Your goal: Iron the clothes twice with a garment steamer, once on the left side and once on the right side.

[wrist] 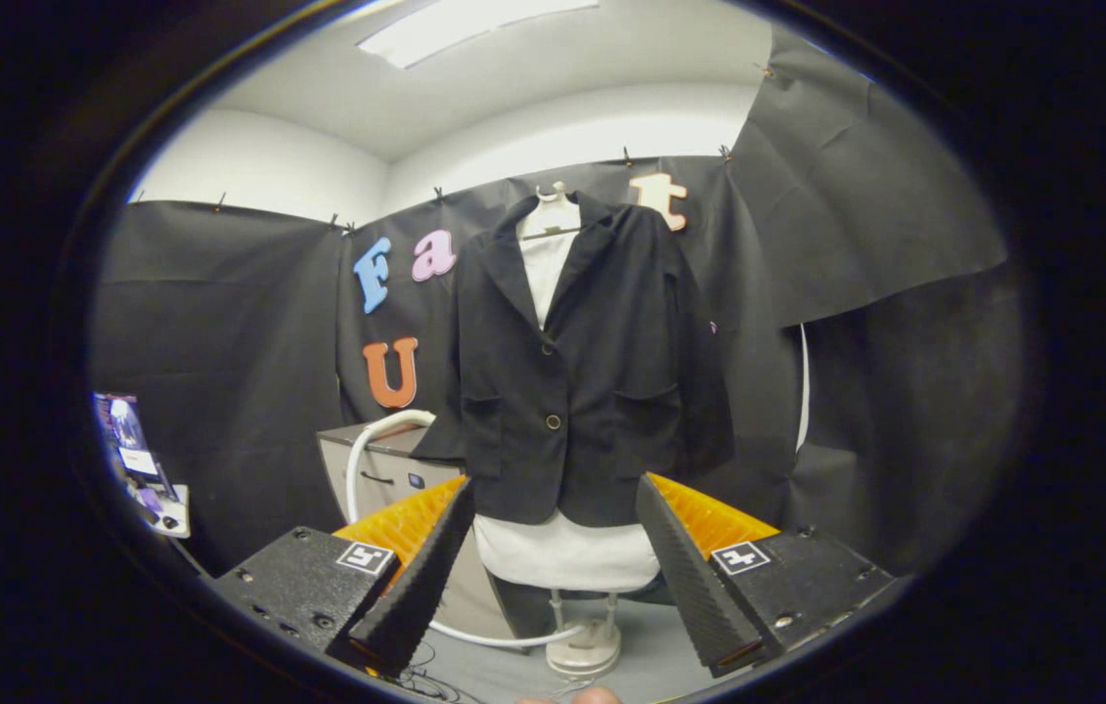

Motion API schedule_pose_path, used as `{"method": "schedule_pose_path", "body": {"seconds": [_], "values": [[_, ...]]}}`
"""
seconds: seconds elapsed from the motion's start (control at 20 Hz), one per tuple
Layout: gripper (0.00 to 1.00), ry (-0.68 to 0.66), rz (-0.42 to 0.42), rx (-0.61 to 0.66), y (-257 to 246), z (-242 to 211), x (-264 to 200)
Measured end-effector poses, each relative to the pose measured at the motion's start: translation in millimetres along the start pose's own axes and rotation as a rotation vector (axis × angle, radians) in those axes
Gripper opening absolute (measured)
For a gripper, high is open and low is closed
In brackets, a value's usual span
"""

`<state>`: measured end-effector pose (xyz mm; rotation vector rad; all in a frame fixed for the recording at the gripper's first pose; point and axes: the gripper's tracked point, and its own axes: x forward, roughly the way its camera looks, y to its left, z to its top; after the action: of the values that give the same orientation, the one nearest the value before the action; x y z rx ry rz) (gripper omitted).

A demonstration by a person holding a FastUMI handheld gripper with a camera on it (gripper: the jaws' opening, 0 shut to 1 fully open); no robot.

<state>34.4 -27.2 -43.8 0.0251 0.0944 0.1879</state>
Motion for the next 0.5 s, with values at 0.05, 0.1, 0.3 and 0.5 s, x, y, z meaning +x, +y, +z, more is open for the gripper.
{"method": "schedule_pose_path", "body": {"seconds": [0.05,0.1,0.3,0.5], "values": [[1.0,0.002,-0.009,0.001,2,-1,5],[1.0,0.007,-0.019,-0.001,6,-4,10],[1.0,0.025,-0.043,-0.009,32,-7,33],[1.0,0.024,-0.066,-0.003,71,-6,63]]}}
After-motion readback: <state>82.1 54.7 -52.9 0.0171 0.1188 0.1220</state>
